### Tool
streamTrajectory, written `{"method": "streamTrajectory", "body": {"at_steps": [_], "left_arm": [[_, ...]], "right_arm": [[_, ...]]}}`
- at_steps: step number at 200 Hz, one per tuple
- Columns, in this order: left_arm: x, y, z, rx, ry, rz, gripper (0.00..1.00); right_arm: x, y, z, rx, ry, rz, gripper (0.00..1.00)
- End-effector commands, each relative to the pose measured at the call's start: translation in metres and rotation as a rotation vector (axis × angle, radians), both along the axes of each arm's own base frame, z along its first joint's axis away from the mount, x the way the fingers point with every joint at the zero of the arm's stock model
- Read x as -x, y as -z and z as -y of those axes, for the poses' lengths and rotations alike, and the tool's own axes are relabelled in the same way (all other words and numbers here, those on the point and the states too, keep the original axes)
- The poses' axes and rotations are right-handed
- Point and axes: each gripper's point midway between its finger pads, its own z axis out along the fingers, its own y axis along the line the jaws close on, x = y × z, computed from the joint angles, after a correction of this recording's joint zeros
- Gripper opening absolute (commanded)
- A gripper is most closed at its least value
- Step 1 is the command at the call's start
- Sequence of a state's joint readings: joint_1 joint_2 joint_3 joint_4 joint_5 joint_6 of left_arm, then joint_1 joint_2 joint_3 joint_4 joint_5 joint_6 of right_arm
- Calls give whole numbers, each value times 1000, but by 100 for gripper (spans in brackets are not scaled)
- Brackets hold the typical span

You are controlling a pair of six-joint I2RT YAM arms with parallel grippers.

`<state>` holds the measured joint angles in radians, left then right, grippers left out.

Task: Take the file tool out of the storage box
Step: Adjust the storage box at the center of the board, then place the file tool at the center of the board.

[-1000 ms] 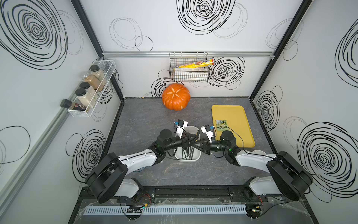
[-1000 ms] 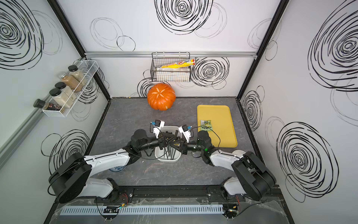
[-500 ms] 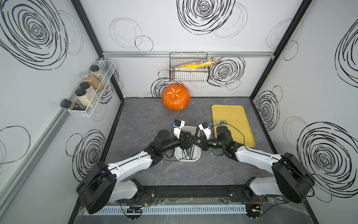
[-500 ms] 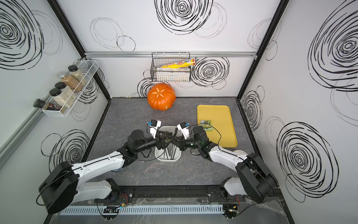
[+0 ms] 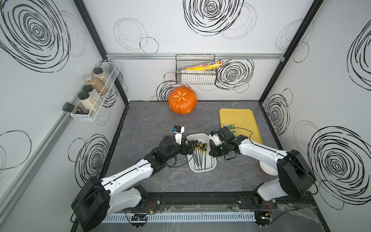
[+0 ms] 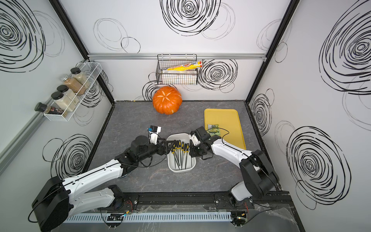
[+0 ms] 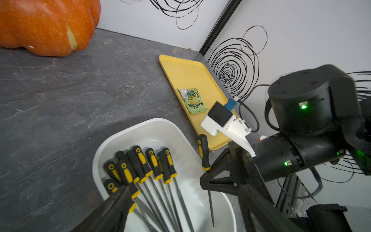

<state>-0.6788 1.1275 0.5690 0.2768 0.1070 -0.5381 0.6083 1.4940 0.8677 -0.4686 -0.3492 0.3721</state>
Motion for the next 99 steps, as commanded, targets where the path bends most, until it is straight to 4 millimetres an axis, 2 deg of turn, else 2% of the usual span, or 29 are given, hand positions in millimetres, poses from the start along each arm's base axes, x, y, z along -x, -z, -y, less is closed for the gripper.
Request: {"method": "streamTrajectory", "body": {"at_steps": [1, 15, 32, 52, 82, 99], "left_arm": [[-12, -4, 1, -30, -28, 3, 89], [-19, 23, 0, -125, -53, -92, 85], [-22, 54, 3, -188, -42, -191, 69], [-22, 74, 0, -243, -42, -245, 70], [-20, 74, -20, -299, -117, -212, 70], [-16, 89, -22, -326, -110, -254, 70]], "right_arm": [[7, -23, -5, -47, -39, -23, 0], [-1, -38, -17, -104, -45, 6, 0], [-12, -56, -31, -178, -53, 56, 0], [-21, -75, -35, -229, -46, 140, 0], [-30, -108, -11, -189, 32, 230, 0], [-37, -111, 21, -89, 100, 235, 0]]}}
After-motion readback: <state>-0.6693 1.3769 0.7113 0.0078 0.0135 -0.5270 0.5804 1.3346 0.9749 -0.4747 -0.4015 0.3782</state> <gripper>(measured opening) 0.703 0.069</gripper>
